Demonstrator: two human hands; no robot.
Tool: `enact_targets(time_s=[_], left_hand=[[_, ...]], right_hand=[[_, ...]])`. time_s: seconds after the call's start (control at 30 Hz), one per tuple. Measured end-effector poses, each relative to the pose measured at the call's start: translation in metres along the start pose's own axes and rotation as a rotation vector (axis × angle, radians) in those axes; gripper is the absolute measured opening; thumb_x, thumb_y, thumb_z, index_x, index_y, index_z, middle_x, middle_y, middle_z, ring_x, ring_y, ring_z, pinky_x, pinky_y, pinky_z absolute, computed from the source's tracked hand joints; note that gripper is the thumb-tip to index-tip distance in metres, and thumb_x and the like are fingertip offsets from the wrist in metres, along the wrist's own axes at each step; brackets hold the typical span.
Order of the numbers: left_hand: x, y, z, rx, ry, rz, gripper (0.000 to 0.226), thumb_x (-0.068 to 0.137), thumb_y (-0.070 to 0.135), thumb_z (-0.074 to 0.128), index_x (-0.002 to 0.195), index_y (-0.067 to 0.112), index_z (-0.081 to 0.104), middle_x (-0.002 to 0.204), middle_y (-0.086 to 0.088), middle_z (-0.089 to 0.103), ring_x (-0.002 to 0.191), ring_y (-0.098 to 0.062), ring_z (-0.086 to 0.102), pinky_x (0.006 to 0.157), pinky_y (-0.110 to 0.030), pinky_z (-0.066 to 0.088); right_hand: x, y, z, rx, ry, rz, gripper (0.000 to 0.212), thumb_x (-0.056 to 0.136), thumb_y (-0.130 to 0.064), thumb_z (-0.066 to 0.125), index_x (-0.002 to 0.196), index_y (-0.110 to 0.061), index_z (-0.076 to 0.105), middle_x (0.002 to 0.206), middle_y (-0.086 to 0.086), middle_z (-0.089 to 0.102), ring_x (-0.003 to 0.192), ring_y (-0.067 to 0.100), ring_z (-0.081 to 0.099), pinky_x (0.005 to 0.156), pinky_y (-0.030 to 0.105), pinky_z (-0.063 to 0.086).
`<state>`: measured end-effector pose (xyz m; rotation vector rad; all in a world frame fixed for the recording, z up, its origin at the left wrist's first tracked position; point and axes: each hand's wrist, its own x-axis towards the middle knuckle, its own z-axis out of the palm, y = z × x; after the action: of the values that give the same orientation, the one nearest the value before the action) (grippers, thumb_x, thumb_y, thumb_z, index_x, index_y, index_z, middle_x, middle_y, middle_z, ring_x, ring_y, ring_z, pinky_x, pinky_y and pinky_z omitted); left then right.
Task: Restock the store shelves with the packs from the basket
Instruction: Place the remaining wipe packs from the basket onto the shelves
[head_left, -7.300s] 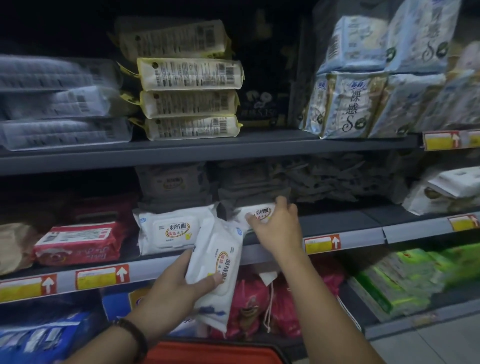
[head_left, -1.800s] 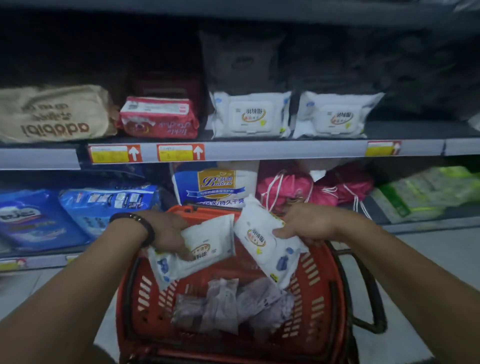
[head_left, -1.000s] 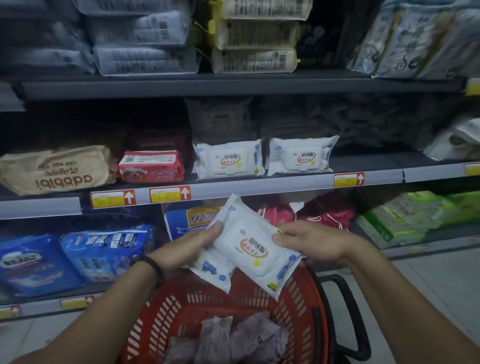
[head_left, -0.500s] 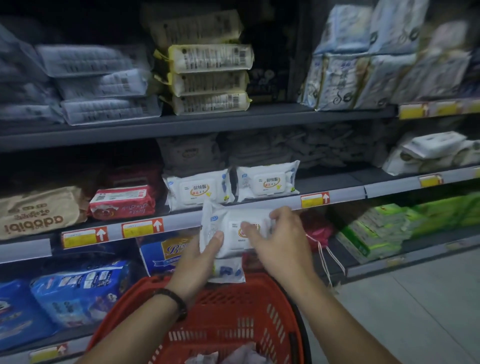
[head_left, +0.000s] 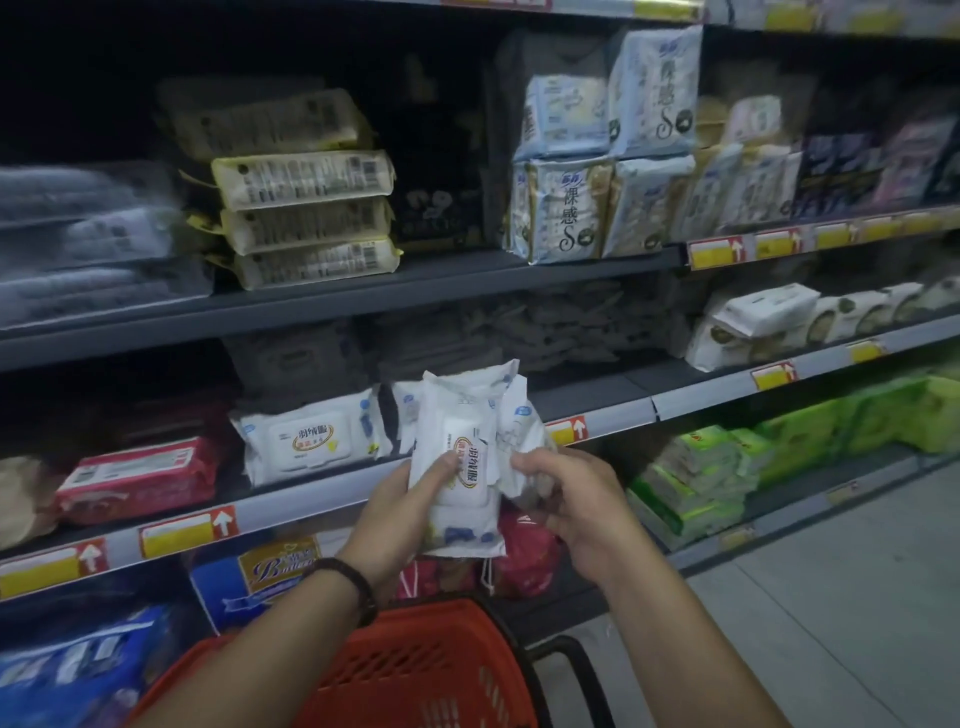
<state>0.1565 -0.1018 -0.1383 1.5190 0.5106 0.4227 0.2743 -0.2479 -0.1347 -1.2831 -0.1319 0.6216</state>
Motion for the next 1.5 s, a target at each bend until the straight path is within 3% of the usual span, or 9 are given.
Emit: enact_targets(time_s=[0.1,0.23,0.33,0.43,0.57,0.87,1.27,1.37,1.5], left_hand=[[0.009,0.002,0.010,-0.054,-0.011,-0.041,0.026,0.101,0.027,0.065,0.124,0.017,0.069,0.112,-0.005,0.080,0.098,-0.020,0.078,0.078,-0.035,0.062],[0.020,0.002,0.020,0.057,0.017,0.019,0.015,0.097,0.021,0.071,0.096,0.031,0.060,0.090,0.015,0.079,0.075,0.009,0.073,0.071,-0.022,0.053],[0.034,0.008,0.025,0.045,0.068,0.054,0.013,0.093,0.029,0.077,0.100,0.031,0.067,0.091,0.019,0.080,0.083,0.001,0.077,0.081,-0.033,0.059],[0.054,0.013,0.028,-0.014,0.158,0.043,0.026,0.088,0.040,0.081,0.109,0.025,0.074,0.103,0.006,0.082,0.096,-0.019,0.079,0.093,-0.049,0.061],[0.076,0.010,0.033,-0.018,0.224,0.041,0.022,0.090,0.036,0.079,0.108,0.024,0.075,0.105,0.004,0.081,0.094,-0.020,0.078,0.089,-0.048,0.063],[0.112,-0.003,0.018,-0.087,0.191,0.022,0.029,0.089,0.009,0.078,0.117,0.007,0.070,0.108,-0.011,0.080,0.092,-0.033,0.079,0.082,-0.058,0.063],[0.113,-0.012,0.059,-0.365,0.220,0.077,0.037,0.093,0.000,0.069,0.126,0.015,0.063,0.108,-0.016,0.079,0.090,-0.038,0.079,0.059,-0.042,0.063],[0.117,-0.014,0.075,-0.426,0.237,0.064,0.034,0.093,0.005,0.071,0.123,0.020,0.063,0.108,-0.009,0.081,0.093,-0.033,0.079,0.063,-0.042,0.065],[0.127,-0.016,0.097,-0.435,0.280,0.019,0.038,0.086,0.009,0.082,0.119,0.019,0.066,0.110,-0.008,0.080,0.094,-0.035,0.079,0.067,-0.041,0.063]], right_hand=[[0.005,-0.002,-0.013,-0.063,0.105,-0.089,0.024,0.074,0.005,0.081,0.093,-0.009,0.074,0.076,0.004,0.076,0.057,0.011,0.070,0.055,0.023,0.051],[0.019,0.007,-0.022,-0.286,0.369,-0.175,0.097,0.037,-0.038,0.097,0.124,-0.026,0.055,0.115,0.004,0.071,0.091,0.019,0.075,0.084,0.039,0.063],[0.031,-0.002,-0.029,-0.441,0.459,-0.264,0.116,0.035,-0.050,0.096,0.138,-0.027,0.047,0.129,0.006,0.060,0.096,0.020,0.068,0.093,0.041,0.060],[0.058,-0.021,-0.036,-0.560,0.560,-0.326,0.110,0.056,-0.044,0.100,0.146,-0.015,0.045,0.139,0.012,0.048,0.106,0.027,0.057,0.091,0.033,0.048],[0.113,-0.035,-0.035,-0.630,0.664,-0.431,0.112,0.055,-0.051,0.099,0.144,-0.011,0.045,0.139,0.017,0.048,0.124,0.037,0.056,0.103,0.040,0.048],[0.217,-0.015,-0.013,-0.900,0.769,-0.616,0.106,0.054,-0.064,0.093,0.136,-0.012,0.050,0.125,0.013,0.059,0.108,0.036,0.063,0.094,0.046,0.052],[0.225,-0.038,-0.028,-0.942,0.395,-0.510,0.077,0.089,-0.051,0.078,0.150,-0.013,0.049,0.145,0.012,0.052,0.129,0.037,0.057,0.109,0.046,0.049],[0.196,-0.063,-0.051,-0.928,0.368,-0.539,0.021,0.096,-0.035,0.070,0.110,-0.019,0.072,0.112,0.005,0.073,0.108,0.029,0.068,0.090,0.037,0.056],[0.146,-0.099,-0.073,-0.901,0.111,-0.395,0.035,0.096,-0.040,0.071,0.083,-0.007,0.069,0.073,0.006,0.077,0.068,0.026,0.076,0.064,0.029,0.049]])
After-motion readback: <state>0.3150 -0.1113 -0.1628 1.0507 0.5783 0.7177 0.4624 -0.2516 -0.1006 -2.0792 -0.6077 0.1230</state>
